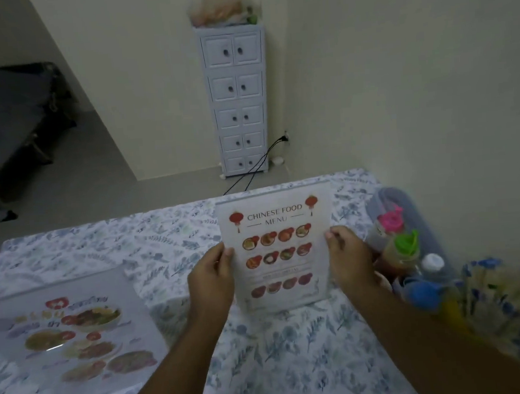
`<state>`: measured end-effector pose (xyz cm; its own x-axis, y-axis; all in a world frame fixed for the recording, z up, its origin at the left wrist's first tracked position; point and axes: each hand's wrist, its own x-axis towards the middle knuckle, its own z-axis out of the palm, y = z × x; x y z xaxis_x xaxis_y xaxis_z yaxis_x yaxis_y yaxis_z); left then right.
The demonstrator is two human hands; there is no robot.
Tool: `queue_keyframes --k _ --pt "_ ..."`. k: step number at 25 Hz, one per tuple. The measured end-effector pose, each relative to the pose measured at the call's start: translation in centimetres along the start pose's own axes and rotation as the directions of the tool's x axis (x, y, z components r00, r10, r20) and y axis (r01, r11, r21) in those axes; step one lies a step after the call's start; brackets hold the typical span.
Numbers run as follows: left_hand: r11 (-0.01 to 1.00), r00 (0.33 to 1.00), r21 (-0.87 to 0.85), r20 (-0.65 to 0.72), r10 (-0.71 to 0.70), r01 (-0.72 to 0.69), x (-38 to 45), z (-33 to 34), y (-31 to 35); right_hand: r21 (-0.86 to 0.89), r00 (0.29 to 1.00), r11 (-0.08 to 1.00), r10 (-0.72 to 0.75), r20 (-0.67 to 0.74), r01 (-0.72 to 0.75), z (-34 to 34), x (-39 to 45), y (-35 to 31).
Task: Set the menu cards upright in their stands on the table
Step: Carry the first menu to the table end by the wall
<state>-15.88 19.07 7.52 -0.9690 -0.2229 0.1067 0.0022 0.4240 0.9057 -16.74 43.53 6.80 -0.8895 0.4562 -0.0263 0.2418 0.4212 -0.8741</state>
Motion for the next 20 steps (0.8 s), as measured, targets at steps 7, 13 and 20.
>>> queue_keyframes --k 7,13,20 --pt "0.988 0.993 -0.101 -0.043 0.109 -0.113 15.5 10.2 8.4 0.142 0.989 0.985 -0.08 -0.121 0.097 -3.3 21.0 -5.4" --pt "0.975 0.994 -0.221 0.102 0.036 -0.013 23.1 21.9 8.6 0.229 0.996 0.973 0.022 -0.087 -0.001 -5.6 33.3 0.4" --pt "0.975 0.994 -0.22 0.108 0.001 0.023 23.6 27.9 5.5 0.177 0.982 0.984 0.03 -0.184 0.004 -4.5 35.6 6.7"
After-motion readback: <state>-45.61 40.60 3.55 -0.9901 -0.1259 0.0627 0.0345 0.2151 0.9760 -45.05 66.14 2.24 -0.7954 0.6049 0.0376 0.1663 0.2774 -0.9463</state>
